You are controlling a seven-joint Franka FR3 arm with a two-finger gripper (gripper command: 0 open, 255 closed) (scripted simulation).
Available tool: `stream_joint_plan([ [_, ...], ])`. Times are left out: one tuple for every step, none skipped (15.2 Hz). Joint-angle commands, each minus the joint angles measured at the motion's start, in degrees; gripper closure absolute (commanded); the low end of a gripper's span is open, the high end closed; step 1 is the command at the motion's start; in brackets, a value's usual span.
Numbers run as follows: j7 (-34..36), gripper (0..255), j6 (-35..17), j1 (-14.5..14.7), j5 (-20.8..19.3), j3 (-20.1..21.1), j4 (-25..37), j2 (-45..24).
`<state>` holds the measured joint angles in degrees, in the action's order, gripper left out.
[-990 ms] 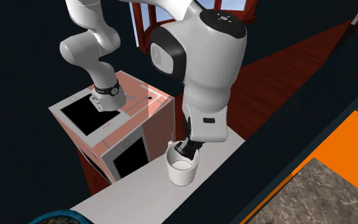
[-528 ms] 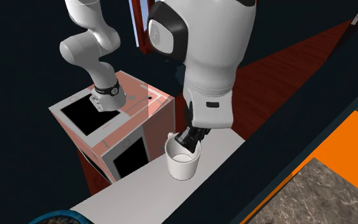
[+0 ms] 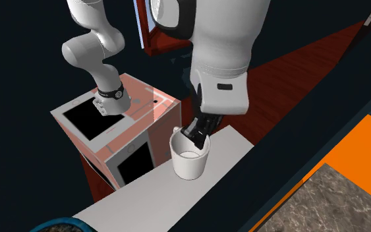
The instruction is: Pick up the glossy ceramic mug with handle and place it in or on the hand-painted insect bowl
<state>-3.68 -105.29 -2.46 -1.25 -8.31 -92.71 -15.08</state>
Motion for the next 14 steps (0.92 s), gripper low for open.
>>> stream_joint_plan([
  [0.0,255,1.6,0.0,-0.1,0.0,1.1,0.4],
  [0.0,255,2.3,0.0,-0.1,0.0,1.8,0.5],
  [-0.1,255,3.1,0.0,-0.1,0.0,2.5,0.6],
  [-0.1,255,3.9,0.0,-0.1,0.0,3.2,0.6],
  [-0.1,255,4.6,0.0,-0.1,0.0,4.0,0.6],
  [-0.1,255,5.4,0.0,-0.1,0.0,4.7,0.6],
  [-0.2,255,6.1,0.0,-0.1,0.0,5.5,0.6],
  [-0.2,255,6.9,0.0,-0.1,0.0,6.3,0.6],
  [-0.2,255,7.3,0.0,0.0,0.0,6.7,0.6],
  [-1.4,255,7.2,-0.8,0.0,-0.5,6.3,1.0],
  [-2.7,255,7.1,-1.5,0.0,-1.0,6.0,1.3],
  [-3.9,255,7.0,-2.3,0.0,-1.4,5.7,1.5],
  [-5.1,255,7.0,-3.0,0.0,-1.9,5.5,1.7],
  [-6.4,255,7.0,-3.8,0.1,-2.4,5.4,1.8],
])
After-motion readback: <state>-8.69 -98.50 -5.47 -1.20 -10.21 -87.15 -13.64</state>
